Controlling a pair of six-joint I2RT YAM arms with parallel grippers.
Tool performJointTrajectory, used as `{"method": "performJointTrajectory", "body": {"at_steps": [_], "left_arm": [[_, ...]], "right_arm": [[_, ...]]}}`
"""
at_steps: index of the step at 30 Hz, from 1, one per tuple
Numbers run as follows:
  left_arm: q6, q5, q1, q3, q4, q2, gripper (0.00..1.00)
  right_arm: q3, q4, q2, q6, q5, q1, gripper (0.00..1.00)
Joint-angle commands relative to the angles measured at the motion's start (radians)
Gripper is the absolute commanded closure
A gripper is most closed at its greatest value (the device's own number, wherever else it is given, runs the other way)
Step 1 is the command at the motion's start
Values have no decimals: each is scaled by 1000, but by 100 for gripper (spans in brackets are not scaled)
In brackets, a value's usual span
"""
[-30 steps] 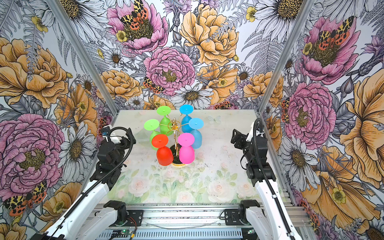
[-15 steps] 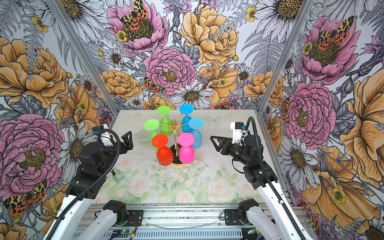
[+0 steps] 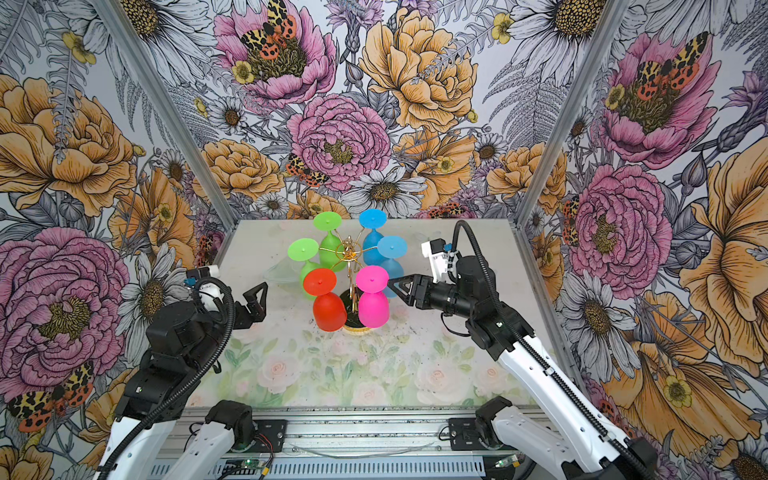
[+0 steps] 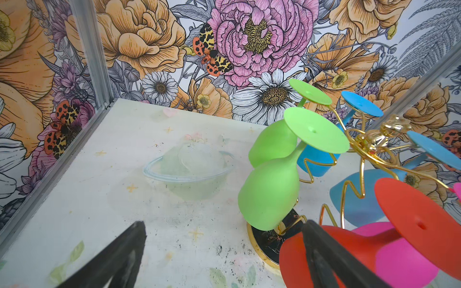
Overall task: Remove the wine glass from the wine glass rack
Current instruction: 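Raise both arms and reach the right gripper toward the magenta glass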
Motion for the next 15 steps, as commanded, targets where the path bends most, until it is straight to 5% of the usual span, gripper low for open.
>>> {"method": "performJointTrajectory", "body": {"at_steps": [1,15], "left_arm": [[2,52,-6,-12,-10,16,1],[2,83,-4,-15,-1,4,1]], "right_arm": [[47,11,26,7,20,30,48],[69,55,104,32,42,46,59]]}}
